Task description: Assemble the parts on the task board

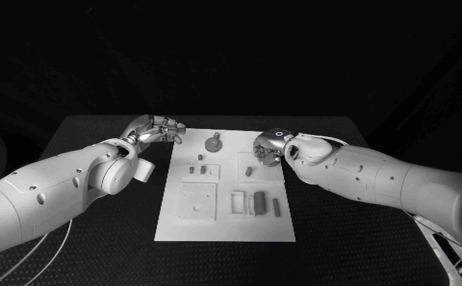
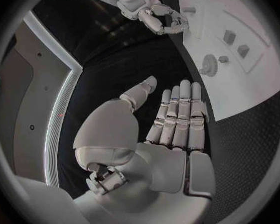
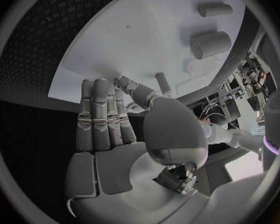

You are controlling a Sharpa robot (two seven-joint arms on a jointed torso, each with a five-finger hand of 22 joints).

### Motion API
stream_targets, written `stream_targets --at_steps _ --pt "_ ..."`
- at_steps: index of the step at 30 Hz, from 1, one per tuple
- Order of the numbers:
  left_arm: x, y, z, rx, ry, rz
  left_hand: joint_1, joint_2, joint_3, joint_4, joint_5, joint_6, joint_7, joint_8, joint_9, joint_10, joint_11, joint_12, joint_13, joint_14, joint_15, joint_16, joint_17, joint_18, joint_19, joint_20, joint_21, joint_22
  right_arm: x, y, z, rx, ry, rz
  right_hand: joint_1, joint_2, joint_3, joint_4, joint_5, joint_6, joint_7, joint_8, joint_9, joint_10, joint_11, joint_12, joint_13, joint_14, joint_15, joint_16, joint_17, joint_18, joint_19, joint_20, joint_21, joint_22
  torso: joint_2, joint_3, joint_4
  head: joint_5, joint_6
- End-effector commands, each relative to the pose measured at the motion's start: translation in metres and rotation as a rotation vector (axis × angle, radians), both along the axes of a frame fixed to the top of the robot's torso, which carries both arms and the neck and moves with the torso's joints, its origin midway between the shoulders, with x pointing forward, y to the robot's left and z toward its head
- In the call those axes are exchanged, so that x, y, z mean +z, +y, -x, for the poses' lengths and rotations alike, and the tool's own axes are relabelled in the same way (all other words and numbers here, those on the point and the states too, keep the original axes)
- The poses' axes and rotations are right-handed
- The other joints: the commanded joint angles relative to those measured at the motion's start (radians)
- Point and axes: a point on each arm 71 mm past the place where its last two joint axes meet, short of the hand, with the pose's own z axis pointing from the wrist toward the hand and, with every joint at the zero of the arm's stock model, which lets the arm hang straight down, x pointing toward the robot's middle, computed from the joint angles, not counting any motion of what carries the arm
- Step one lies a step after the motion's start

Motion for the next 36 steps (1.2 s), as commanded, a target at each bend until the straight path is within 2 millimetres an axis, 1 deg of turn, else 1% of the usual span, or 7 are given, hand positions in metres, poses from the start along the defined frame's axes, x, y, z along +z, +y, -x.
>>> stream_targets --at_steps 1,13,21,27,36 --pt "0.001 -0.002 0.0 -0.009 -0.001 0.012 -0.007 0.001 -0.006 -0.003 -0.002 -0.003 -0.002 0.005 -0.001 -0.009 -0.001 -0.007 -0.002 -0.009 0.001 -0.007 0.001 0.006 0.0 0.006 0.001 -0.001 -0.009 -0.004 0.005 -0.02 0.028 0.003 0.013 -0.001 0.006 0.001 0.0 0.008 0.0 0.004 0.005 0.008 -0.002 -0.005 0.004 0.002 -0.009 0.007 0.003 0.006 0.005 -0.007 0.008 0.024 0.0 0.0002 0.0003 0.001 0.0" --pt "0.001 0.0 0.0 -0.005 -0.001 0.01 -0.007 0.001 -0.006 -0.003 -0.002 -0.004 -0.002 0.005 -0.002 -0.01 0.0 -0.007 -0.002 -0.009 0.001 -0.007 0.003 0.006 0.001 0.006 0.002 -0.002 0.0 -0.006 0.007 -0.031 -0.002 -0.073 0.016 -0.005 0.006 0.001 0.0 0.014 -0.003 0.006 0.014 0.017 -0.007 -0.005 0.014 0.006 -0.014 0.017 0.01 0.006 0.011 -0.012 0.023 0.024 0.0 -0.0003 0.0 -0.003 -0.003" --pt "0.001 0.001 0.0 -0.002 -0.003 0.009 -0.007 0.001 -0.006 -0.002 -0.002 -0.005 -0.001 0.005 -0.002 -0.01 0.0 -0.007 -0.002 -0.009 0.001 -0.007 0.004 0.007 0.001 0.006 0.002 -0.002 0.004 -0.007 0.005 -0.037 -0.005 -0.084 0.016 -0.006 0.006 0.001 0.0 0.014 -0.003 0.006 0.015 0.018 -0.008 -0.006 0.016 0.006 -0.014 0.018 0.011 0.006 0.011 -0.012 0.026 0.024 0.0 0.0002 0.0001 -0.001 -0.003" --pt "0.001 0.001 -0.001 -0.001 -0.003 0.009 -0.007 0.001 -0.006 -0.002 -0.001 -0.005 -0.001 0.005 -0.002 -0.011 0.0 -0.007 -0.003 -0.009 0.001 -0.008 0.005 0.007 0.001 0.006 0.002 -0.003 0.011 -0.006 0.002 -0.038 -0.012 -0.094 0.016 -0.006 0.006 0.001 0.0 0.014 -0.003 0.006 0.016 0.018 -0.008 -0.006 0.017 0.006 -0.014 0.019 0.012 0.006 0.011 -0.013 0.028 0.024 0.0 0.0003 -0.0003 -0.001 -0.003" --pt "0.001 0.002 -0.001 0.001 -0.003 0.008 -0.008 0.001 -0.007 -0.002 -0.001 -0.006 -0.001 0.005 -0.003 -0.011 0.0 -0.008 -0.003 -0.009 0.001 -0.008 0.006 0.007 0.001 0.007 0.002 -0.003 0.015 -0.01 -0.001 -0.042 0.045 -0.09 0.016 -0.006 0.007 0.001 0.0 0.014 -0.003 0.006 0.017 0.018 -0.008 -0.007 0.018 0.006 -0.015 0.02 0.012 0.006 0.011 -0.013 0.029 0.024 0.0 0.0005 0.0 -0.002 -0.004"
